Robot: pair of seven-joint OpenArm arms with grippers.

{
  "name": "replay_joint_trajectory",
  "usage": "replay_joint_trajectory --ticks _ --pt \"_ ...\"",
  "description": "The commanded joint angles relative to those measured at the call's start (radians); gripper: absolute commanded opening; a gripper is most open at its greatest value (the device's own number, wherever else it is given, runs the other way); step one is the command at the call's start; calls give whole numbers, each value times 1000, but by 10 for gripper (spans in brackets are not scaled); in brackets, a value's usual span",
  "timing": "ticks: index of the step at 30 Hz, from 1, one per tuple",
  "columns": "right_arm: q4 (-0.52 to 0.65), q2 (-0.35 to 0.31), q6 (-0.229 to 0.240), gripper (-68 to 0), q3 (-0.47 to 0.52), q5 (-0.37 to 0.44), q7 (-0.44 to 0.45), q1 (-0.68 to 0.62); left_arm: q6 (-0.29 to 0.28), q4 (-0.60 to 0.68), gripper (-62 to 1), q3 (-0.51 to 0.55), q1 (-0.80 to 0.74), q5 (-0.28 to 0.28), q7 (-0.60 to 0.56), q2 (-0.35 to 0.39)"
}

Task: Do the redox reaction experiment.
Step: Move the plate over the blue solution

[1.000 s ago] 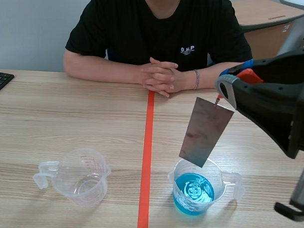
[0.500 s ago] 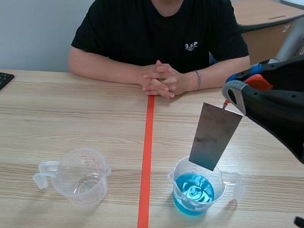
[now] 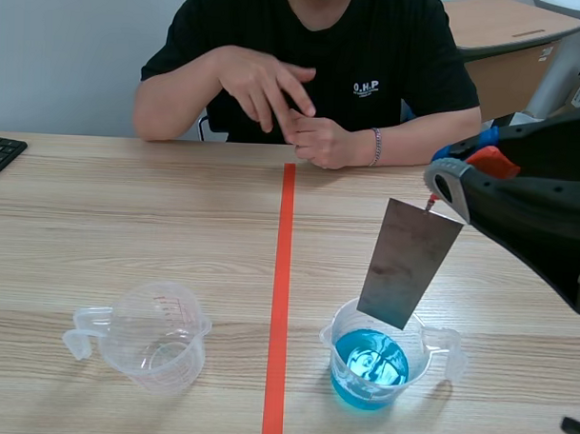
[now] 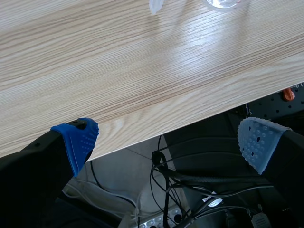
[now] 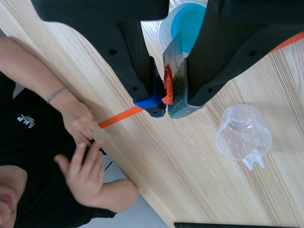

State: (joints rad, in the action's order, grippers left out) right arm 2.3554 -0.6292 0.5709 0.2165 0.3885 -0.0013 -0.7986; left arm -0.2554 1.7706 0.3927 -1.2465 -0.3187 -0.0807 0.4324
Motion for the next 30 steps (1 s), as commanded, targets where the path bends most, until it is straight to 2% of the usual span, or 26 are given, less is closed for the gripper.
replay_joint_trajectory --ticks 1,4,7,9,14,18,20,24,30 --pt "5 -13 -1 -660 3 1 12 3 -2 9 14 -1 3 -10 -29 4" --pt "5 -13 -1 -660 3 0 12 3 -2 10 14 -1 3 -10 -63 26" --pt "5 -13 -1 -660 3 0 12 3 -2 11 -36 -1 3 -11 -93 61" --pt "5 -13 -1 -660 3 0 12 3 -2 11 -115 -1 7 -29 -111 85" --pt "5 -13 6 -660 3 0 11 3 -2 11 -398 -1 56 -80 -103 165" --pt "5 -13 6 -660 3 0 11 3 -2 11 -534 -19 123 -109 -106 273" --pt "5 -13 7 -660 3 -2 11 3 -3 11 -563 -42 172 -120 -106 342" --pt "5 -13 7 -660 3 -4 11 3 -3 11 -563 -115 287 -159 -105 467" --pt "5 -13 7 -660 3 -6 11 3 -11 11 -563 -273 498 -161 -154 568"
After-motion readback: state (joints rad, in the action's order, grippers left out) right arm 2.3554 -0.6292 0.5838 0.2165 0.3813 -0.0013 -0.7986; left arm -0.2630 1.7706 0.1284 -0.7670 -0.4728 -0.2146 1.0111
